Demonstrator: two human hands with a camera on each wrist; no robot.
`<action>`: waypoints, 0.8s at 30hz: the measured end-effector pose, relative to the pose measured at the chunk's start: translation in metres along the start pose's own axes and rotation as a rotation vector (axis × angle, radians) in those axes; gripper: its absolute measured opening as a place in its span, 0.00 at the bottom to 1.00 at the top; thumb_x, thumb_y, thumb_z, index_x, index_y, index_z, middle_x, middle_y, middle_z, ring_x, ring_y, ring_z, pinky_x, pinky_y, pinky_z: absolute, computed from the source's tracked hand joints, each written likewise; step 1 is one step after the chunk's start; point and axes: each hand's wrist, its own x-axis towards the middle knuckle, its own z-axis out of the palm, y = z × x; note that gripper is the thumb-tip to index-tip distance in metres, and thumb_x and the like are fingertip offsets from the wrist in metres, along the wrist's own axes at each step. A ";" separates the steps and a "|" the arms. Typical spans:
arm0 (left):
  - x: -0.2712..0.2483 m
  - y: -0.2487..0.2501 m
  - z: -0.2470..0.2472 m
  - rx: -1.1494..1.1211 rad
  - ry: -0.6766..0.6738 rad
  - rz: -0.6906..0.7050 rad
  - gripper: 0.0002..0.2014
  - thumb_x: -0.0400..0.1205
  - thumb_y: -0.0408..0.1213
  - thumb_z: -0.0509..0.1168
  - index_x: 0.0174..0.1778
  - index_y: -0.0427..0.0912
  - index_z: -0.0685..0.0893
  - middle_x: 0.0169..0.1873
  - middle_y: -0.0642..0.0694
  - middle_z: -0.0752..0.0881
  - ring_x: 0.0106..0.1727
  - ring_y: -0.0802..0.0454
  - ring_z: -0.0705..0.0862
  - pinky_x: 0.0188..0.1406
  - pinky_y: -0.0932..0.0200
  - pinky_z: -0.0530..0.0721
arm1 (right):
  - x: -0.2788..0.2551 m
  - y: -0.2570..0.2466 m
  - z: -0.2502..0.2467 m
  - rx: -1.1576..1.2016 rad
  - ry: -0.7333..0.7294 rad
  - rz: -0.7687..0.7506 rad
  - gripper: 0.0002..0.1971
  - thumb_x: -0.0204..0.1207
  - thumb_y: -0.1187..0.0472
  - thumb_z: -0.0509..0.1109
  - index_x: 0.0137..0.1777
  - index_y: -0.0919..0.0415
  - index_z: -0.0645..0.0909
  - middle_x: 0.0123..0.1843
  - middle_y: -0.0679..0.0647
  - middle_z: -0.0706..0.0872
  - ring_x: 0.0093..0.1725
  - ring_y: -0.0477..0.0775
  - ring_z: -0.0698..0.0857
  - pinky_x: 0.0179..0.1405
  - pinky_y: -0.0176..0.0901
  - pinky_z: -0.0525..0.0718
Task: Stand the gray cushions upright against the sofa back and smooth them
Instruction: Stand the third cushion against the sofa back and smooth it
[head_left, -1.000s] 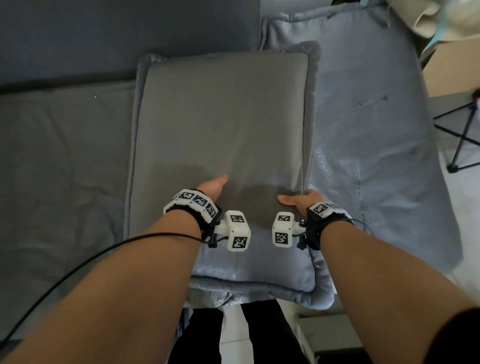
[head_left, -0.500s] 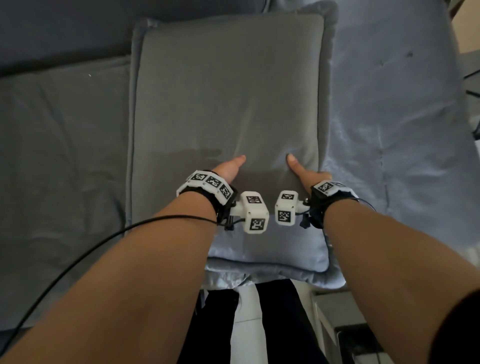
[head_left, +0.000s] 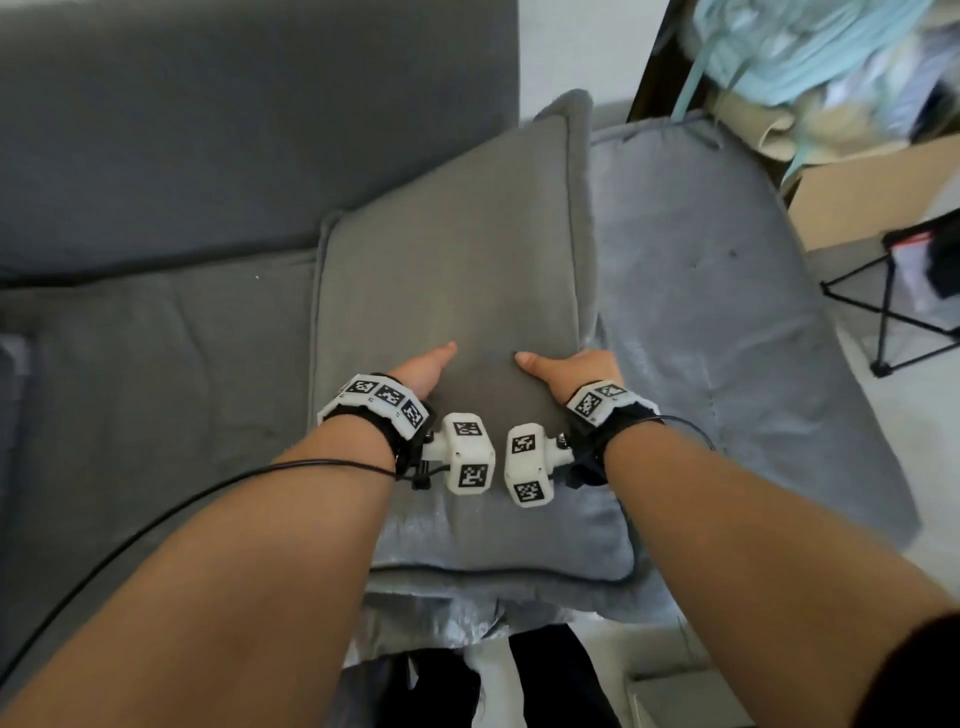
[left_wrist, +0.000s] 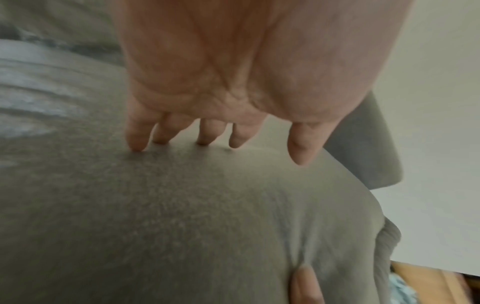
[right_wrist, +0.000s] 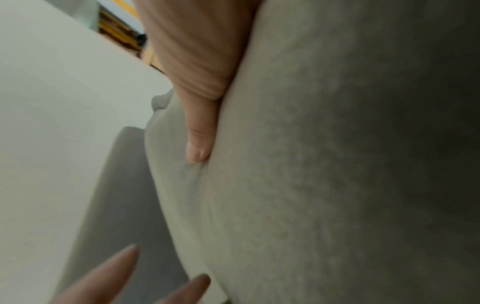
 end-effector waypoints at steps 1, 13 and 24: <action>-0.010 0.007 -0.008 0.001 0.008 0.007 0.40 0.77 0.67 0.56 0.79 0.42 0.68 0.76 0.39 0.72 0.76 0.40 0.72 0.77 0.41 0.68 | -0.010 -0.013 -0.002 -0.031 -0.008 -0.038 0.31 0.58 0.39 0.82 0.51 0.63 0.84 0.46 0.58 0.89 0.47 0.60 0.88 0.48 0.46 0.85; -0.106 0.046 -0.156 -0.163 0.319 0.312 0.38 0.72 0.58 0.70 0.74 0.39 0.74 0.72 0.35 0.78 0.72 0.34 0.78 0.72 0.38 0.76 | -0.118 -0.134 0.032 -0.517 -0.063 -0.516 0.20 0.67 0.43 0.77 0.44 0.61 0.80 0.40 0.55 0.82 0.40 0.58 0.82 0.39 0.43 0.77; -0.181 -0.003 -0.232 -0.004 0.547 0.311 0.56 0.69 0.38 0.80 0.83 0.60 0.46 0.84 0.44 0.36 0.85 0.39 0.51 0.82 0.43 0.59 | -0.193 -0.185 0.085 -1.081 -0.125 -0.872 0.20 0.70 0.41 0.74 0.51 0.56 0.81 0.49 0.53 0.85 0.53 0.60 0.86 0.45 0.46 0.80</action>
